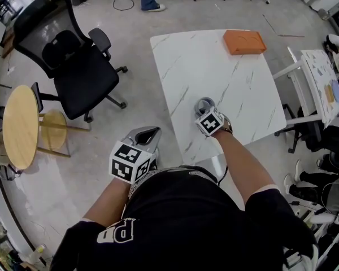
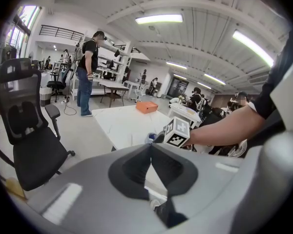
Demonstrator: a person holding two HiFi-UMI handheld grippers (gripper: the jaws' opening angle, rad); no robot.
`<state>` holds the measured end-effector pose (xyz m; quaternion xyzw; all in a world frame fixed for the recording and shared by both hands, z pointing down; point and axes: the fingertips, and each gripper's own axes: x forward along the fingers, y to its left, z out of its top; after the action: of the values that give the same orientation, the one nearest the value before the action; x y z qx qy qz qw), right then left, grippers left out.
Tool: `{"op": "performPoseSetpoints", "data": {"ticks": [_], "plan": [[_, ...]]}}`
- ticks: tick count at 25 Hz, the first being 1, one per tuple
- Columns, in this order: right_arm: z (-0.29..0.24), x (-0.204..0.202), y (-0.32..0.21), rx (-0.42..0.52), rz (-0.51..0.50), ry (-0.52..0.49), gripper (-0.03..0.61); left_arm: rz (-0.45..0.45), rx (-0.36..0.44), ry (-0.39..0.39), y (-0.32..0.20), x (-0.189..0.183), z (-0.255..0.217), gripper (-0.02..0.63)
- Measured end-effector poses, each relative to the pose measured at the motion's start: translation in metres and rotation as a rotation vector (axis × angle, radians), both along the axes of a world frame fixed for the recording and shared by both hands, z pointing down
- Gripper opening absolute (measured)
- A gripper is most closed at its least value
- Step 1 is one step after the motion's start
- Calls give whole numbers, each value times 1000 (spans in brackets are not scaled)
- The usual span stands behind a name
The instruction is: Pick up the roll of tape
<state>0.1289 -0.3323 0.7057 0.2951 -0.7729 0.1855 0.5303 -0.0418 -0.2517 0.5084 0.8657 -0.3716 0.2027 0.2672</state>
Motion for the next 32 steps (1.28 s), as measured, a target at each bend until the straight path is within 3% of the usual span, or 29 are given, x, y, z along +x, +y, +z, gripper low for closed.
{"op": "performPoseSetpoints", "data": {"ticks": [15, 32], "plan": [[-76, 17, 18, 162, 170, -178, 46, 137, 25, -5, -7, 41, -4, 60], [-190, 43, 68, 340, 445, -546, 46, 324, 74, -7, -7, 98, -18, 59]]}}
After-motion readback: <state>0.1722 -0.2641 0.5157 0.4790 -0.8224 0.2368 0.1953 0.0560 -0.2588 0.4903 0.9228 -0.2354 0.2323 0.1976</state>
